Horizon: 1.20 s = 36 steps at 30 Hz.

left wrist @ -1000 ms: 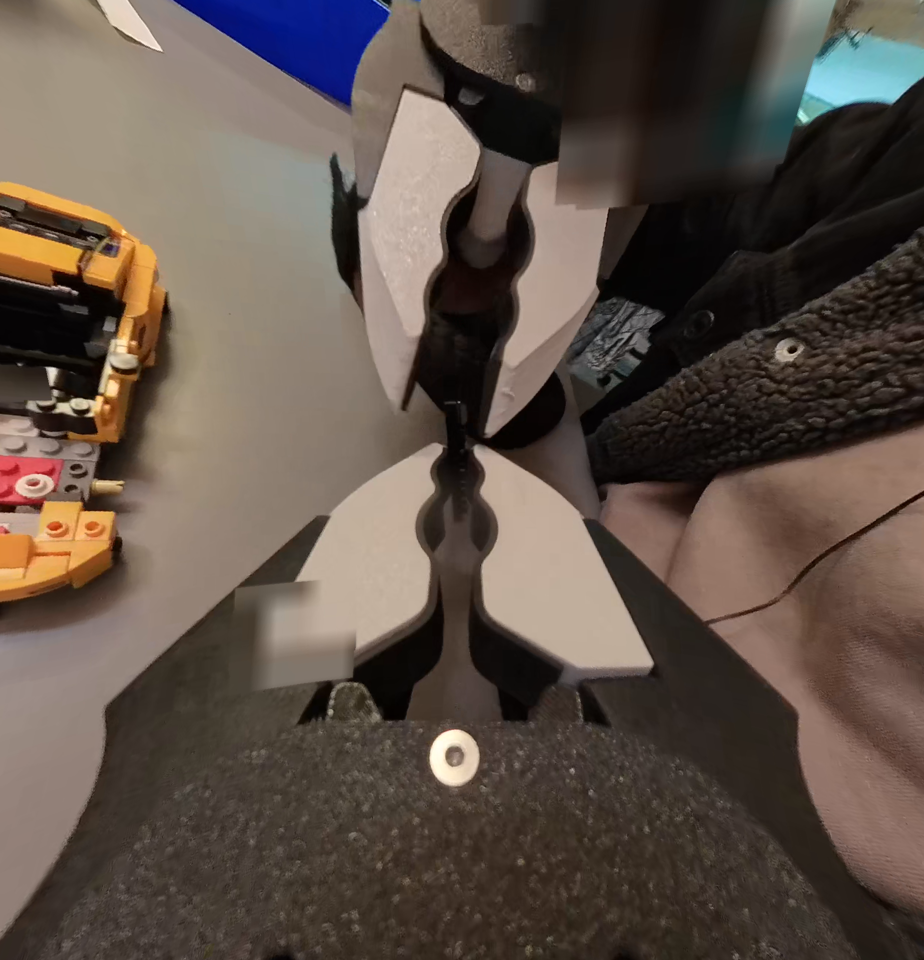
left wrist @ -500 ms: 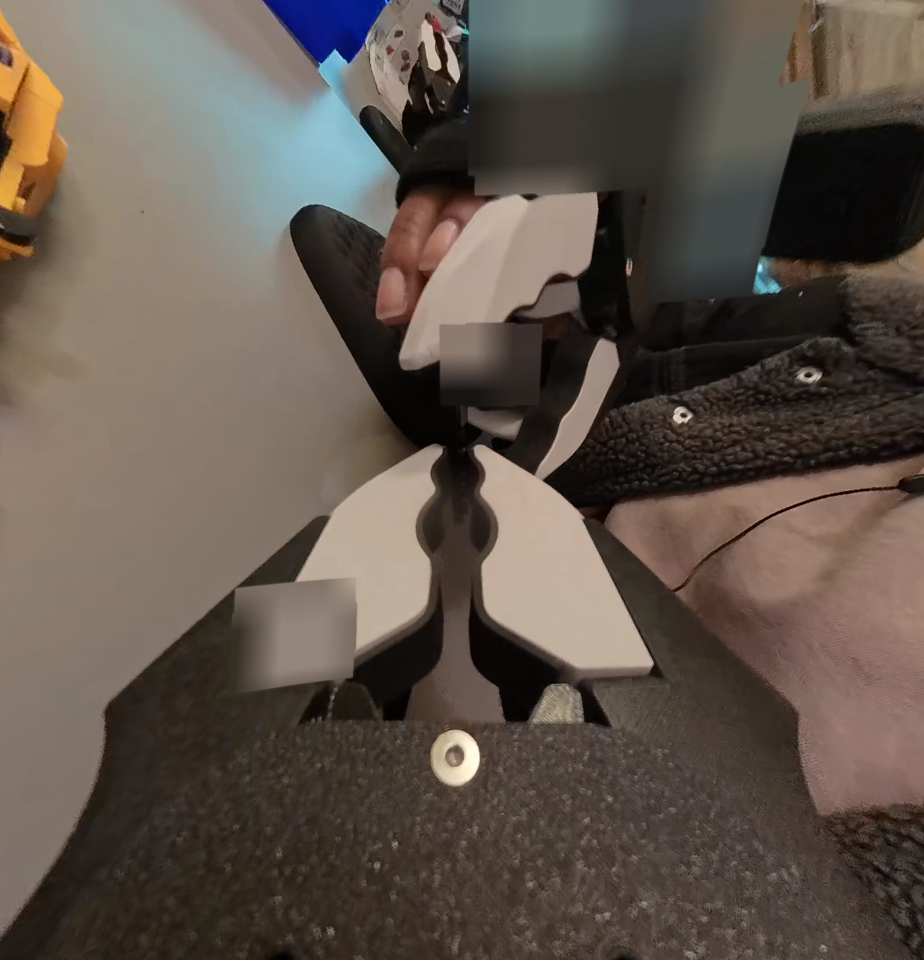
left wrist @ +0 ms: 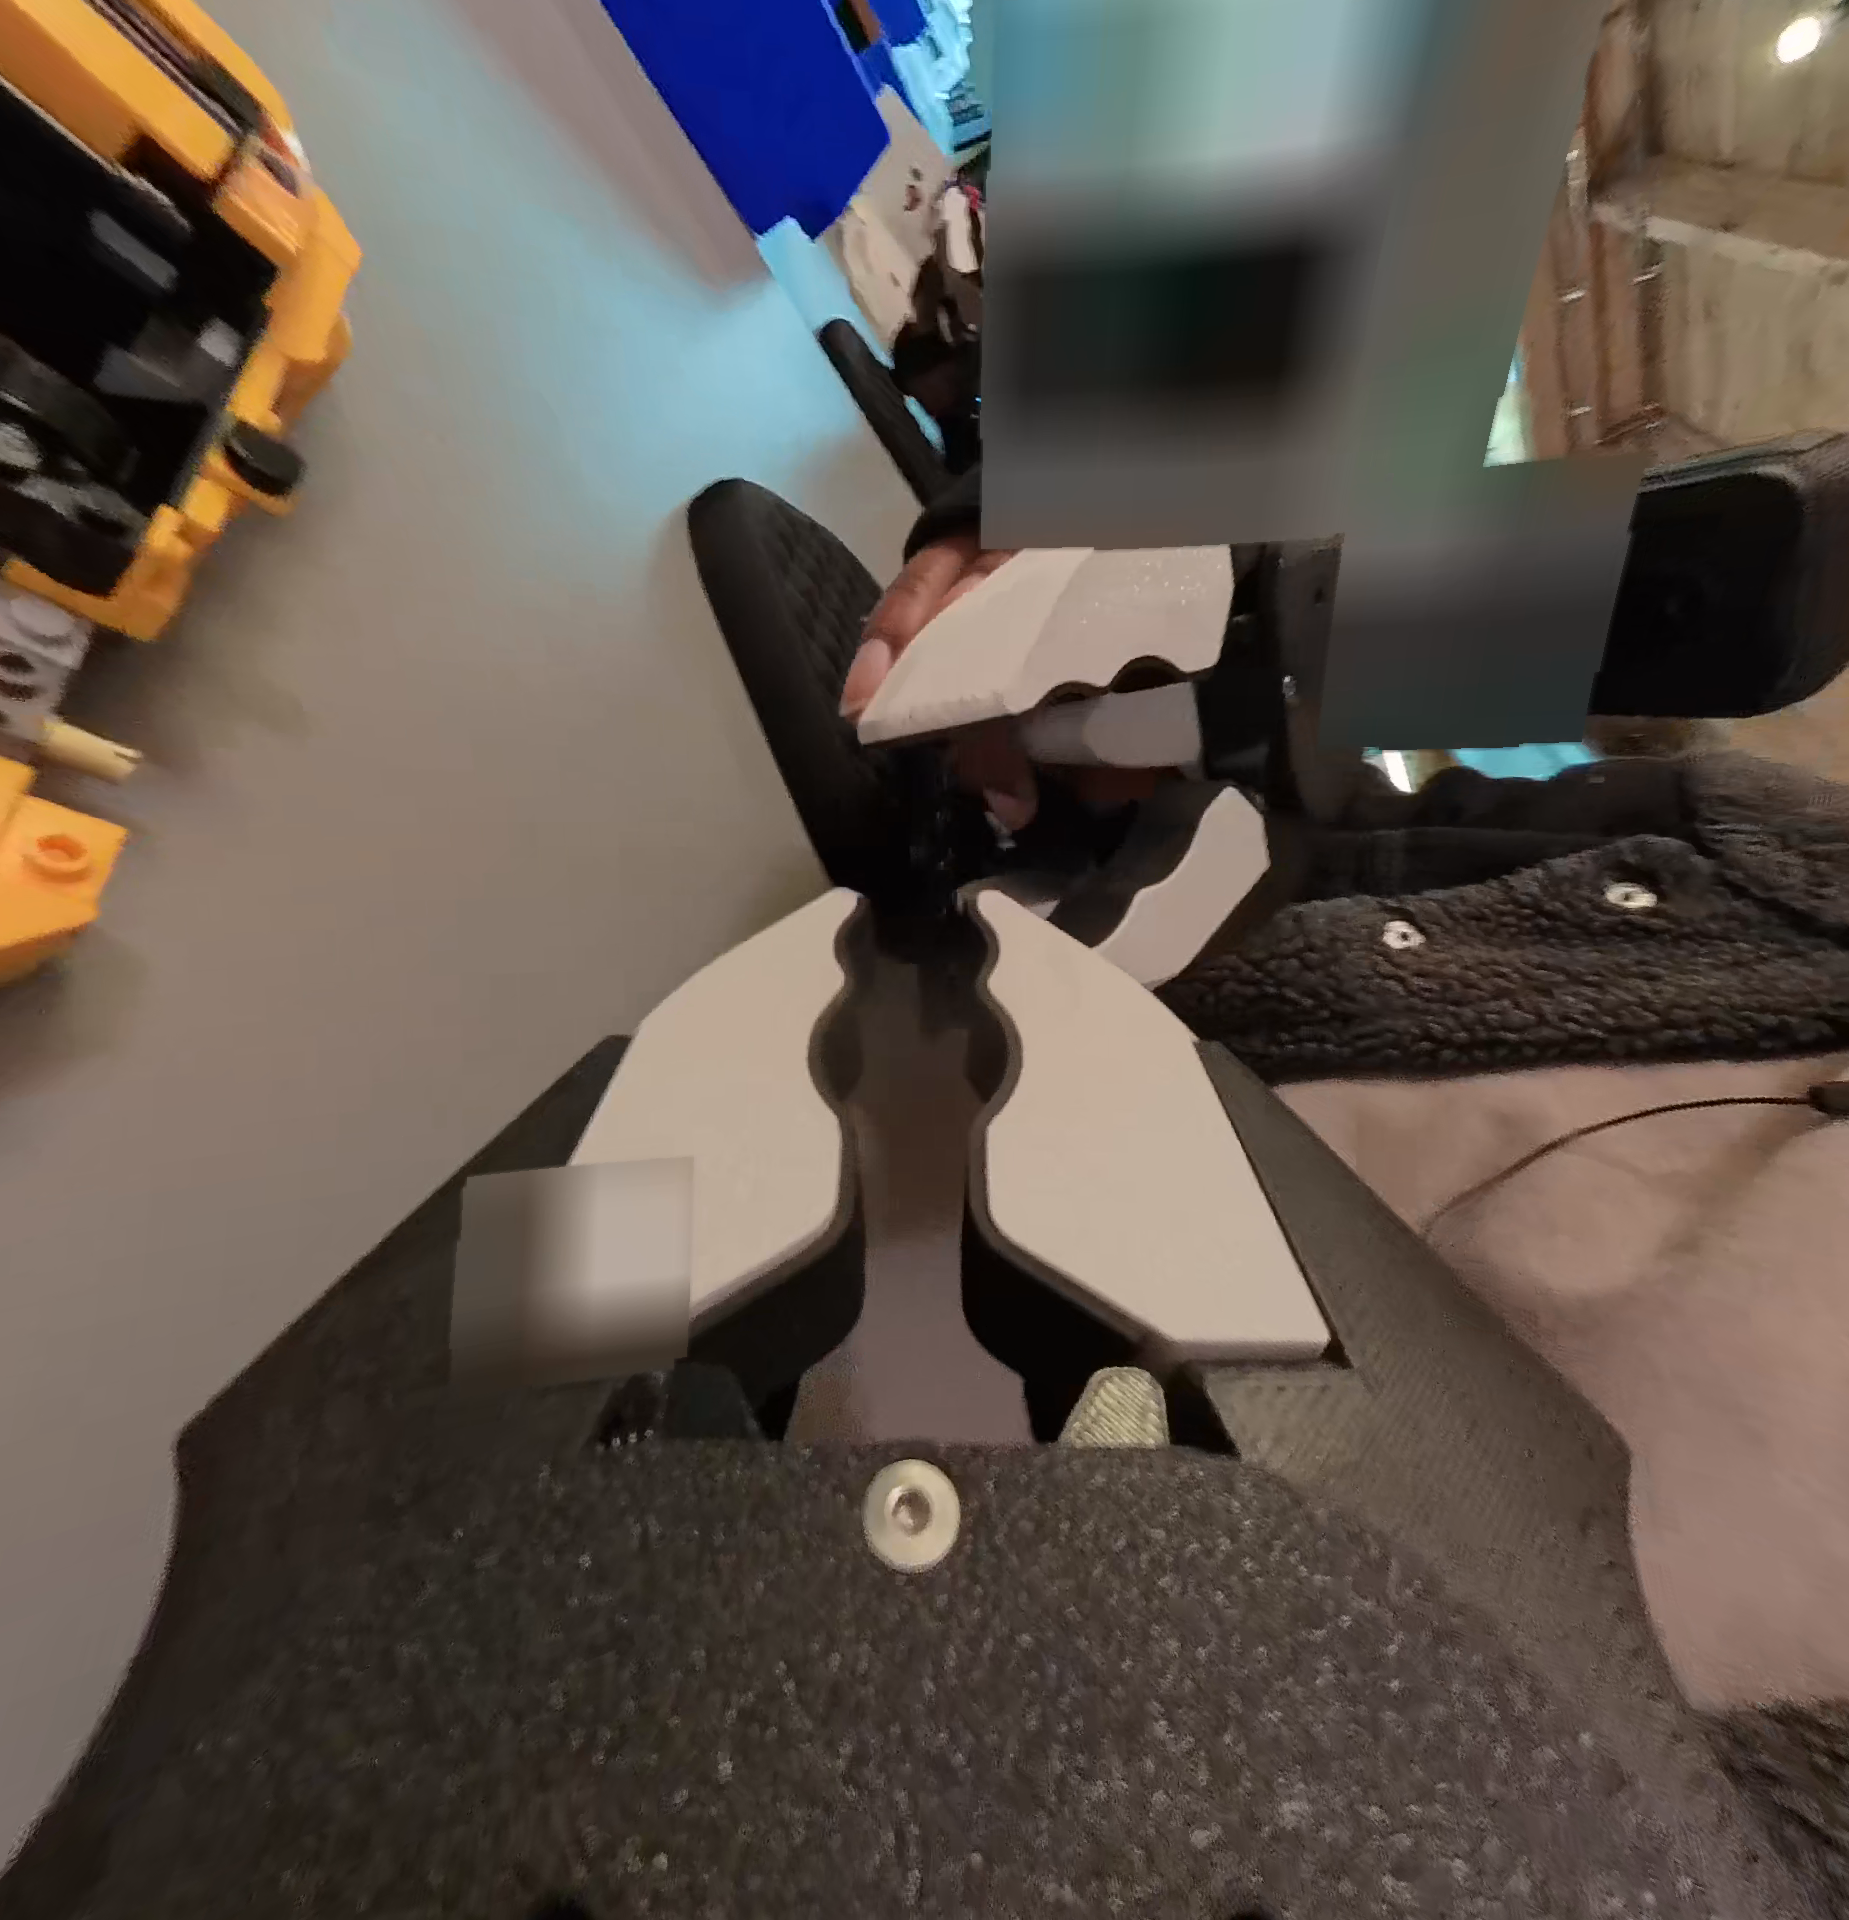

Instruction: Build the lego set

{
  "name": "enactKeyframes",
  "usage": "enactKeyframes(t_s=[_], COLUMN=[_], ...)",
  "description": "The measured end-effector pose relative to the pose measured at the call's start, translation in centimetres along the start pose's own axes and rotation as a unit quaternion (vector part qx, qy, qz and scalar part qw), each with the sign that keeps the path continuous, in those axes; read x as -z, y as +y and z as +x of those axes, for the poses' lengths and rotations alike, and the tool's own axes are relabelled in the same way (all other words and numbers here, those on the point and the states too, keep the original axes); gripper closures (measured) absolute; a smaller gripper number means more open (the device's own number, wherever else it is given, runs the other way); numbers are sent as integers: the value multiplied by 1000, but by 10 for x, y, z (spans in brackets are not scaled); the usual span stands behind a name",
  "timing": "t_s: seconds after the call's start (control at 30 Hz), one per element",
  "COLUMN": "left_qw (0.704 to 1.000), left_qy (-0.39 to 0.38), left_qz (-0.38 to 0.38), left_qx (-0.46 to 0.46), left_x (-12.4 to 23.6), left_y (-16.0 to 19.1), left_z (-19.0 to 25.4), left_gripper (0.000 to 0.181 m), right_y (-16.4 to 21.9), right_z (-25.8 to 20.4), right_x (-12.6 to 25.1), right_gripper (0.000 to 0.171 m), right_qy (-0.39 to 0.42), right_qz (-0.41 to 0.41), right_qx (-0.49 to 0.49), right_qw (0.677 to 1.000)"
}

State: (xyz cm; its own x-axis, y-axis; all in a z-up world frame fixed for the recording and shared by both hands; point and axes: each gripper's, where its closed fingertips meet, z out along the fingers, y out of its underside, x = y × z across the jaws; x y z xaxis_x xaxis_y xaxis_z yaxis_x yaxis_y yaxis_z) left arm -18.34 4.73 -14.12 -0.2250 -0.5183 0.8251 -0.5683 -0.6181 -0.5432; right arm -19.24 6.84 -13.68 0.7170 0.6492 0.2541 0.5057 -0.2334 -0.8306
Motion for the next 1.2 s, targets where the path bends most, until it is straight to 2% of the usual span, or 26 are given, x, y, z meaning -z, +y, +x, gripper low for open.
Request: enactKeyframes(t_s=[0.07, 0.17, 0.2, 0.23, 0.37, 0.67, 0.93, 1.1, 1.2], left_qw=[998, 988, 984, 982, 974, 958, 923, 915, 913], left_qy=[-53, -124, -144, -150, -176, -231, -294, -302, -308], left_qz=[-3, -7, 2, 4, -28, -28, -82, -96, -86], left_qx=[-37, -92, -104, -114, -137, -166, -233, -250, -252], left_x=[1, 5, 7, 8, 8, 22, 41, 44, 52], left_y=[-1, -4, -8, -10, -4, -4, 4, 6, 3], left_z=[-8, -16, -18, -16, -17, -27, -48, -54, -54], left_gripper=[160, 160, 161, 164, 169, 169, 166, 164, 164], right_y=[2, 6, 6, 4, 7, 19, 52, 54, 57], right_z=[3, 5, 0, -2, -3, 5, -5, -15, -18], right_x=[-3, -8, -9, -10, -11, 10, 16, -2, -13], right_gripper=[125, 126, 148, 155, 150, 138, 136, 132, 131], right_qy=[21, 58, 53, 61, 89, 63, -21, -82, -92], right_qz=[-9, -23, -24, -16, -31, -41, -127, -160, -175], right_qx=[-19, -28, -25, -31, 3, -64, -57, -63, -64], right_qw=[1000, 998, 998, 998, 995, 995, 990, 982, 978])
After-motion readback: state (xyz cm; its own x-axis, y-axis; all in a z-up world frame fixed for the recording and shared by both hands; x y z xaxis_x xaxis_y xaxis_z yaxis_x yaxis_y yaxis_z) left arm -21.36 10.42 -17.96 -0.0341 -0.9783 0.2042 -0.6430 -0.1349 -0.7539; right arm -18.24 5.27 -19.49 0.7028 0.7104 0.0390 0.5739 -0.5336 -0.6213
